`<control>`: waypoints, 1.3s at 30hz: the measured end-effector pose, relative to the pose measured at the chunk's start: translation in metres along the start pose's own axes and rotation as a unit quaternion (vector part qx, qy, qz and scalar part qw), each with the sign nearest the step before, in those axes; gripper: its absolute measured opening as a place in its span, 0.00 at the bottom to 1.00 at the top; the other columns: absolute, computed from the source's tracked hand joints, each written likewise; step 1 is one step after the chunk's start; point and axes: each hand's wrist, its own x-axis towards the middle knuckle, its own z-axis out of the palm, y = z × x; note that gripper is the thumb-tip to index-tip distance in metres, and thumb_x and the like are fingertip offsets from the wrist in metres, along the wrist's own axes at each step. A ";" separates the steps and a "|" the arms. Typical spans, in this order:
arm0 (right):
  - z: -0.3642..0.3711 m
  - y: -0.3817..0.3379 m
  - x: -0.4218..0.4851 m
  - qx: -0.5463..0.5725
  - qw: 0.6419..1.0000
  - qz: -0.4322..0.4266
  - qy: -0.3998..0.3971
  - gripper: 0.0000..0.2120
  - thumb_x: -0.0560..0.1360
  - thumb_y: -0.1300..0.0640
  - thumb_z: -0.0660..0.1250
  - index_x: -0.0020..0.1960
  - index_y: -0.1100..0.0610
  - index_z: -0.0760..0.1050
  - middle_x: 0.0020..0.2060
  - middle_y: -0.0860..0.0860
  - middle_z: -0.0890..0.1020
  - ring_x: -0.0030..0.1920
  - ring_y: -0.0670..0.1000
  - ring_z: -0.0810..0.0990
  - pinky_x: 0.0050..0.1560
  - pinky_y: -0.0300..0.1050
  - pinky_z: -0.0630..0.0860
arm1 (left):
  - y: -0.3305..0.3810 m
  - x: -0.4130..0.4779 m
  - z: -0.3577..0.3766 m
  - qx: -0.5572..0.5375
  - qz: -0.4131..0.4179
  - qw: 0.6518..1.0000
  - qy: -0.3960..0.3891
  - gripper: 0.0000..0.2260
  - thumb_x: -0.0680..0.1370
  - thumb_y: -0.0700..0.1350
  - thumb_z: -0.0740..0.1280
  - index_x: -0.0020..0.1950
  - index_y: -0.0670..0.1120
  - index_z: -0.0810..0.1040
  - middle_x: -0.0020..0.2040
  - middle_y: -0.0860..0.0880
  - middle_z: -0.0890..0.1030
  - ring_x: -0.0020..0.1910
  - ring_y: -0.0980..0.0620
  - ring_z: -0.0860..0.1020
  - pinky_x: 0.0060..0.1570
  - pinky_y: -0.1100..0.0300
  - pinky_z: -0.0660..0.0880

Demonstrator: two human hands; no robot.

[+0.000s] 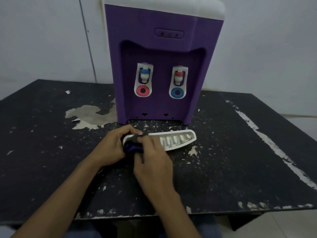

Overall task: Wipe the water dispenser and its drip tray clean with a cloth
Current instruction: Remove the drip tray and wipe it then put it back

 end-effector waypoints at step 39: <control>-0.010 0.029 0.012 0.128 0.992 0.004 -0.005 0.15 0.73 0.57 0.74 0.60 0.50 0.80 0.57 0.40 0.75 0.54 0.42 0.78 0.54 0.43 0.78 | 0.003 -0.006 -0.002 -0.040 -0.067 0.997 0.024 0.21 0.63 0.39 0.84 0.51 0.49 0.82 0.48 0.49 0.86 0.47 0.47 0.84 0.49 0.51 0.81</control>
